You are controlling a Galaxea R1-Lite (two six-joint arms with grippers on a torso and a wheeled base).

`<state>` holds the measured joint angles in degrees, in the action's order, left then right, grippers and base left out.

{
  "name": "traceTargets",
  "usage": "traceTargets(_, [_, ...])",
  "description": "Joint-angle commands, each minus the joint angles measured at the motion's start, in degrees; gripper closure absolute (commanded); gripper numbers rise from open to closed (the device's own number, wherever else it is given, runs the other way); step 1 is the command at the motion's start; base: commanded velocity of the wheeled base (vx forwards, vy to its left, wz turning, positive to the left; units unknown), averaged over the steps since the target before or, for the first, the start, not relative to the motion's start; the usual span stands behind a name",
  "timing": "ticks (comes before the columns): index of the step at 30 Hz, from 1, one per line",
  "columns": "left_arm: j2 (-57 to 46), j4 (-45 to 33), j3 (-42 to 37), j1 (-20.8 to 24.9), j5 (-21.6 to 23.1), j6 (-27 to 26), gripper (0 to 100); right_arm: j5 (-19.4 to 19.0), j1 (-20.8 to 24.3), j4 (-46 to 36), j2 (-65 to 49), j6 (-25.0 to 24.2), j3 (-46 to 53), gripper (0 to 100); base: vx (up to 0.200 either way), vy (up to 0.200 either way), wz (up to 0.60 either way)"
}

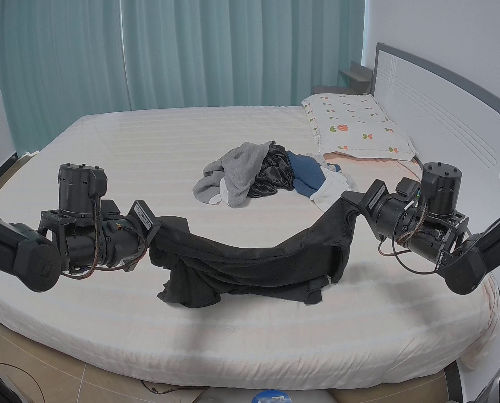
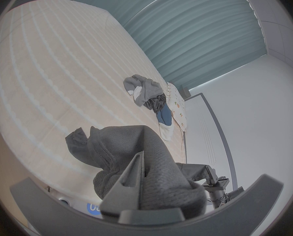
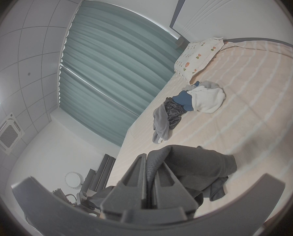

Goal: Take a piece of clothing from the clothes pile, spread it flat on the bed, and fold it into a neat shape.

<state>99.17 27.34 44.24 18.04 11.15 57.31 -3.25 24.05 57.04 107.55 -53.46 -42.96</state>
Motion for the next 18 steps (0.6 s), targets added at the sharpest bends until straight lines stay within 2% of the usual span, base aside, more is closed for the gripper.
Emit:
traceTargets(1, [1.82,0.96,-0.29,0.06,-0.26,0.08,100,0.0,0.12,-0.09,0.12,0.02,0.68,100,0.0,0.0,0.0])
traceTargets(8, [1.29,1.22,-1.0,-0.02,-0.7,0.79,100,0.09,0.82,-0.09,0.12,0.11,0.95,100,0.0,0.0,0.0])
traceTargets(11, [1.11,1.31,-1.44,-0.64,-0.34,2.46,100,0.09,1.52,0.0,0.12,0.11,1.12,100,0.0,0.2,0.0])
traceTargets(18, [0.15,1.31,-1.35,-0.73,-0.43,2.63,100,0.53,1.79,0.0,0.12,0.28,1.21,100,0.0,0.2,0.0])
